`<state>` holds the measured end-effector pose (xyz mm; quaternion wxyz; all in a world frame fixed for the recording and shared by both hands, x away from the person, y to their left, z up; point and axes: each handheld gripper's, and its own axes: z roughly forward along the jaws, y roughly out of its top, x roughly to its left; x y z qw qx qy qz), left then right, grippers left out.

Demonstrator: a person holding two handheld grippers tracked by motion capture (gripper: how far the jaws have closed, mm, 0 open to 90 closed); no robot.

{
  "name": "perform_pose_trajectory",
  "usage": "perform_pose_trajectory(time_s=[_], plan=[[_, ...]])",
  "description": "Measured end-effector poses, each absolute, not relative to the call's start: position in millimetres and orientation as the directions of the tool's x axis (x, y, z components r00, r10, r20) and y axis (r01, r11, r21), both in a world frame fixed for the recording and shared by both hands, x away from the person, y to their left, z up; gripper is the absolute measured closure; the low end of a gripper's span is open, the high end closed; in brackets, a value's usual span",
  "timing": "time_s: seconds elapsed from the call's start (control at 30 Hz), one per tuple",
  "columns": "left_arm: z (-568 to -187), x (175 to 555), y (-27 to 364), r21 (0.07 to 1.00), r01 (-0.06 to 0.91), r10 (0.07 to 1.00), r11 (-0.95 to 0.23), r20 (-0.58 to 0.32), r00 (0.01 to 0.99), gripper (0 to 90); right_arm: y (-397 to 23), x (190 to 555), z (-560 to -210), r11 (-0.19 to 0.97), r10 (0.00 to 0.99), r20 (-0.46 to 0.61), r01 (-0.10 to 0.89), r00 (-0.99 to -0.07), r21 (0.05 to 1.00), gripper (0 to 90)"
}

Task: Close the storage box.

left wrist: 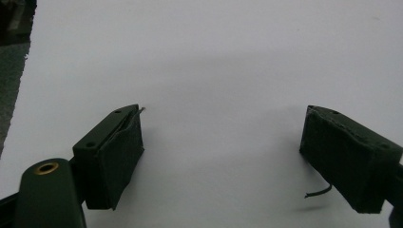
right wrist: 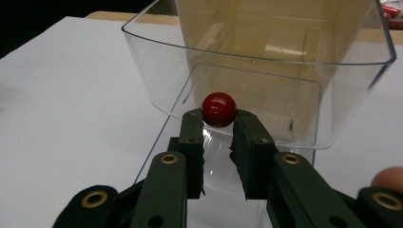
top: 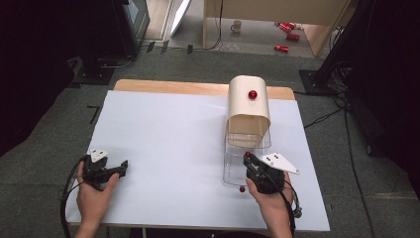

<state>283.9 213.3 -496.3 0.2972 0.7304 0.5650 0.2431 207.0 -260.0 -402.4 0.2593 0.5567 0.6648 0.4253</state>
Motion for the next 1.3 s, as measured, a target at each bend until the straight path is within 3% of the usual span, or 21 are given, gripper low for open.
perform_pose_trajectory(time_s=[1.3], plan=[[-496,284,213,0.709,0.681,0.97,-0.185,0.02,0.244,14.4,-263,269,-402,0.011,0.97,0.12,0.527,-0.212,0.85,75.8]])
